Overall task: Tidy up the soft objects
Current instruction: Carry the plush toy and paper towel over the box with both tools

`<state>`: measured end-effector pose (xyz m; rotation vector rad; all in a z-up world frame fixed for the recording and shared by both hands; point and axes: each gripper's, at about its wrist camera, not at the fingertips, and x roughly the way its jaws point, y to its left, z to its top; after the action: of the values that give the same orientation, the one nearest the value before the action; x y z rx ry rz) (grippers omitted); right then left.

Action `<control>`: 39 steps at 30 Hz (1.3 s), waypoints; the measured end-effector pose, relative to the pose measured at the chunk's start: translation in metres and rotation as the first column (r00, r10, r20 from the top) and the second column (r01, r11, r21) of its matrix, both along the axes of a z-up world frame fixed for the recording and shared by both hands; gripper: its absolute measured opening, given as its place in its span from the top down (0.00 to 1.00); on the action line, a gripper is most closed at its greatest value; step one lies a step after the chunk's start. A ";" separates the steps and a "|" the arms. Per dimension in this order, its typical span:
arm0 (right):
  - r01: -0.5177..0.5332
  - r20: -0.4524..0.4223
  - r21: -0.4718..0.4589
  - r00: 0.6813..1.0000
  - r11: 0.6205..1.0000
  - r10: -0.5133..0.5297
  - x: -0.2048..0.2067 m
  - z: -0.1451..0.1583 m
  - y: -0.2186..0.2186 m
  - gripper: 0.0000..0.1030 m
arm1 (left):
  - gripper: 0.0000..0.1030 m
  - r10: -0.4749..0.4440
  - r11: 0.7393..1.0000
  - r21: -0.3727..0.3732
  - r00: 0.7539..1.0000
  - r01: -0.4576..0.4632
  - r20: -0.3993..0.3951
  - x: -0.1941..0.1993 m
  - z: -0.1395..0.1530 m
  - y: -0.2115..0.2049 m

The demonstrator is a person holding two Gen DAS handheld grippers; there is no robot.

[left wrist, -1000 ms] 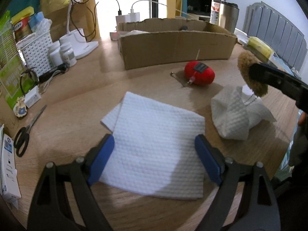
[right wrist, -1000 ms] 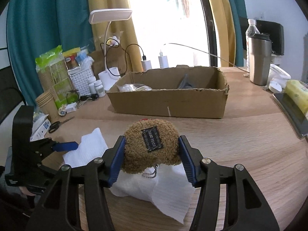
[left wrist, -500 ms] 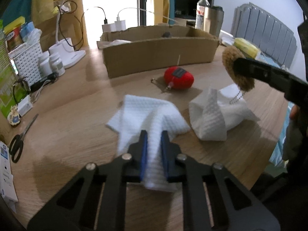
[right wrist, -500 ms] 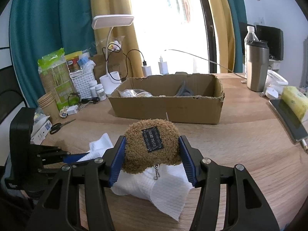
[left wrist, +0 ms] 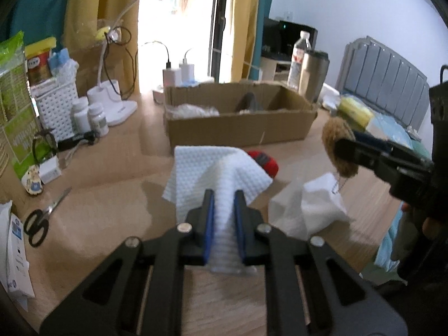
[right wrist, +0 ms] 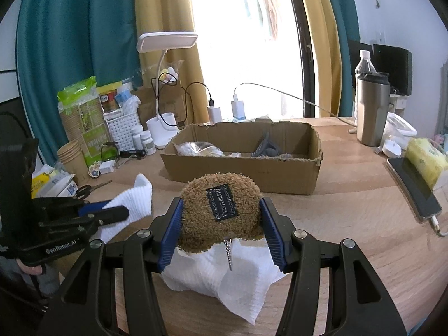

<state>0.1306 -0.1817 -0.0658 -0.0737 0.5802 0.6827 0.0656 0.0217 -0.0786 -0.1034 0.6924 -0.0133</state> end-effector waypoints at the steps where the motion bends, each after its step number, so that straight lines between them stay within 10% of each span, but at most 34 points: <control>1: 0.001 0.002 0.000 1.000 1.000 -0.001 0.001 0.002 0.000 0.44 | 0.86 0.002 1.000 -0.001 1.000 -0.002 0.005 0.000 0.002 0.000; 39: 0.039 0.018 0.025 0.999 0.999 -0.040 0.058 0.034 0.000 0.44 | 0.86 0.026 1.000 -0.016 0.993 -0.024 0.116 0.063 0.063 0.016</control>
<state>0.1889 -0.1821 -0.0316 -0.0457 0.5542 0.6497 0.1290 0.0373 -0.0153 -0.1245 0.5752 0.0000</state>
